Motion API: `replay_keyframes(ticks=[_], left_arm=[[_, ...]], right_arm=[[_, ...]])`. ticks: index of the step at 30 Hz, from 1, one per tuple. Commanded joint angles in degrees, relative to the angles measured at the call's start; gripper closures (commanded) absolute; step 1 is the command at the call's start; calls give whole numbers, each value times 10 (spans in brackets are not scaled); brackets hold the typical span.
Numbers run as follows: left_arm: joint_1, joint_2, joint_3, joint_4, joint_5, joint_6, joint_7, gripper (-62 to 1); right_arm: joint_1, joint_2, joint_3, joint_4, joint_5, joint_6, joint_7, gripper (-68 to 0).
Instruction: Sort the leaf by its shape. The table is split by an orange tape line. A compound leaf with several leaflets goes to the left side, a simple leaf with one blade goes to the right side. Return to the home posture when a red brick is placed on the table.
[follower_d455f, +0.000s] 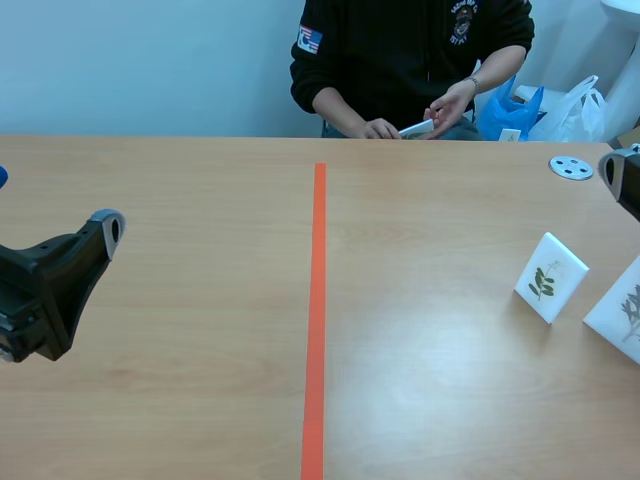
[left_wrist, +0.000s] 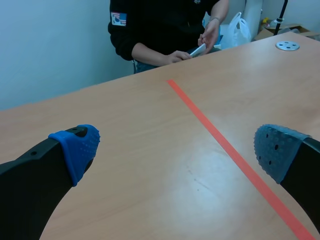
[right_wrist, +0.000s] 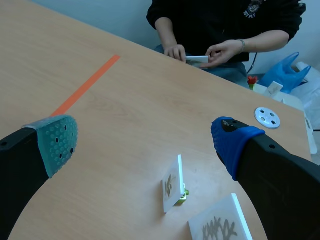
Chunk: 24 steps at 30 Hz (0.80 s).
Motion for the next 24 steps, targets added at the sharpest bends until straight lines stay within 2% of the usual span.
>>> replay_keyframes(ticks=[1,24], left_arm=[[3,2,-2,8,-2,8,-9,-623],[3,2,-2,8,-1,9,-16,-623]], right_arm=[[7,8,8,9,6,-2,7,-547],[7,17,8,9,6,-2,4,-547]])
